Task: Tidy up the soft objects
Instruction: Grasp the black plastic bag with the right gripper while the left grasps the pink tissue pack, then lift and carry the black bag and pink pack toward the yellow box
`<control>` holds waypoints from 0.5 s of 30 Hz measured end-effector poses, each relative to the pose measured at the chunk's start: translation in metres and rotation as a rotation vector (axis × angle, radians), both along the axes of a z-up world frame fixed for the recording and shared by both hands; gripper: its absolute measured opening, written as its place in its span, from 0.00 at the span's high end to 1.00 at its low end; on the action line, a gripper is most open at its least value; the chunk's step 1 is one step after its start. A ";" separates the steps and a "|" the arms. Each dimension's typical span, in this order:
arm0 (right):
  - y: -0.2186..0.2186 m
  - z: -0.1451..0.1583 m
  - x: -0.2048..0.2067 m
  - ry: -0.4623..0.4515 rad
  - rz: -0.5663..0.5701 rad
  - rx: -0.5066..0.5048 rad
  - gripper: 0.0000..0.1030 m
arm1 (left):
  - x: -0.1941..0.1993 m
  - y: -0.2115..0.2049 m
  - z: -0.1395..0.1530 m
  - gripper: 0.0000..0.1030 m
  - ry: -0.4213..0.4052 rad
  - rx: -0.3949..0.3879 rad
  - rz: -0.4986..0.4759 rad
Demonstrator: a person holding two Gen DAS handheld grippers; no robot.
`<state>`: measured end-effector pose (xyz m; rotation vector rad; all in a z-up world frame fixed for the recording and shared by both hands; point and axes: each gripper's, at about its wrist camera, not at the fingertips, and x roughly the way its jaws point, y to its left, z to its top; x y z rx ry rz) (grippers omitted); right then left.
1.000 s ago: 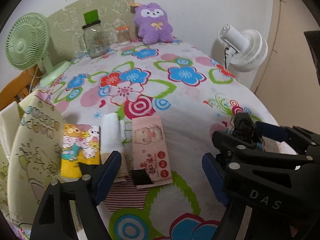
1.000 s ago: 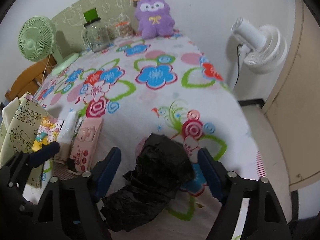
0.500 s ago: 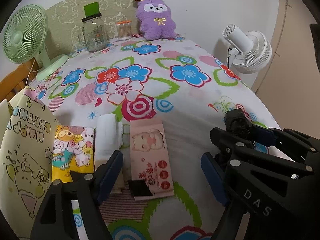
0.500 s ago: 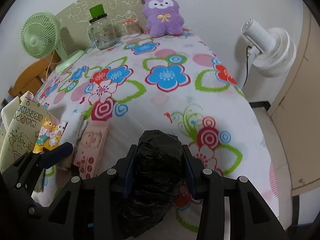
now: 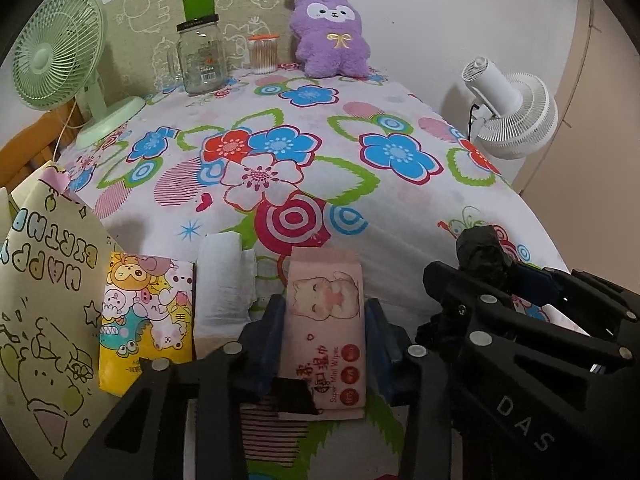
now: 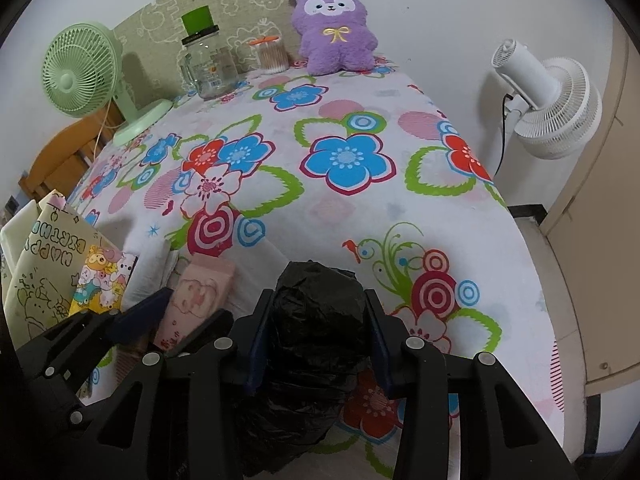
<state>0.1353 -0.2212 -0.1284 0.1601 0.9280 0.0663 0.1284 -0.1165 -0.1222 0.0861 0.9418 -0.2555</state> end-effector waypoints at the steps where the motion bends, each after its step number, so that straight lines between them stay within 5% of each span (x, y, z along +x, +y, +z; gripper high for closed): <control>1: 0.001 0.000 0.000 -0.001 0.001 -0.004 0.56 | 0.000 0.000 0.000 0.61 -0.001 0.000 0.000; 15: 0.005 0.013 -0.017 -0.030 -0.003 -0.016 0.56 | -0.020 0.001 0.011 0.61 0.001 -0.041 -0.017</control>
